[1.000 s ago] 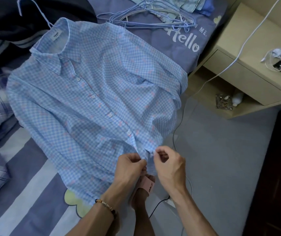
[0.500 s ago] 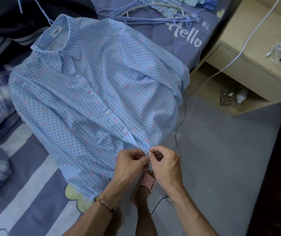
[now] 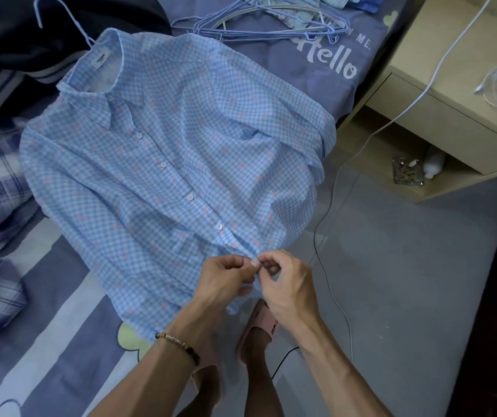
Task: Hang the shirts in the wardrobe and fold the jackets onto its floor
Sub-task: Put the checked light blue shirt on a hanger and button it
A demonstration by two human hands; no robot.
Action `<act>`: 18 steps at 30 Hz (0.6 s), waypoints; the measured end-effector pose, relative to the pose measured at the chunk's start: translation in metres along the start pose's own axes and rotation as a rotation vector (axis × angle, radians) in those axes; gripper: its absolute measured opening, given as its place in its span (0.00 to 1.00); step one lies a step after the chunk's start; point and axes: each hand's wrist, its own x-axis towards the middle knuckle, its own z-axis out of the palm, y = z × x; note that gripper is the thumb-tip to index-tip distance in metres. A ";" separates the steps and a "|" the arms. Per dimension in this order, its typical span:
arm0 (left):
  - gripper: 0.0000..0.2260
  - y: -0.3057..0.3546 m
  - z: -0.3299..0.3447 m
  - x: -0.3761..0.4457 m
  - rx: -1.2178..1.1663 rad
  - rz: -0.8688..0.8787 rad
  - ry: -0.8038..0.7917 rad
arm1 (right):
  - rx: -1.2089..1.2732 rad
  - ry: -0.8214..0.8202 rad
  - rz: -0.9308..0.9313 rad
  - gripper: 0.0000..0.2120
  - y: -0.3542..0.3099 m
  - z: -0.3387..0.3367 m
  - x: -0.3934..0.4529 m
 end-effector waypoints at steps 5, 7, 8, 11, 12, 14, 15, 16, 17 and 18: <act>0.10 0.000 -0.001 0.002 -0.018 0.000 0.023 | -0.037 0.027 -0.005 0.10 -0.004 0.006 0.004; 0.10 0.000 0.000 0.002 -0.026 0.016 0.015 | -0.024 0.032 0.016 0.11 -0.007 0.005 0.004; 0.10 0.000 -0.001 0.001 -0.027 0.036 0.012 | 0.000 0.027 0.038 0.11 -0.008 0.004 0.005; 0.08 0.002 -0.005 0.001 -0.008 0.103 -0.004 | 0.085 0.002 0.149 0.11 -0.011 0.001 0.009; 0.08 0.003 -0.005 0.001 0.004 0.114 -0.002 | 0.099 -0.002 0.166 0.09 -0.011 0.000 0.011; 0.09 0.004 -0.006 0.002 0.034 0.112 0.018 | 0.064 -0.003 0.130 0.07 -0.011 0.002 0.012; 0.09 0.005 -0.007 0.002 0.049 0.098 0.023 | -0.001 0.002 0.067 0.06 -0.012 0.003 0.012; 0.09 0.007 -0.007 0.003 0.065 0.080 0.019 | -0.078 0.006 -0.017 0.05 -0.011 0.006 0.012; 0.10 0.010 -0.009 0.004 0.081 0.060 0.008 | -0.139 -0.001 -0.102 0.03 -0.011 0.008 0.011; 0.11 0.013 -0.011 0.005 0.102 0.044 -0.005 | -0.180 -0.017 -0.164 0.02 -0.010 0.010 0.011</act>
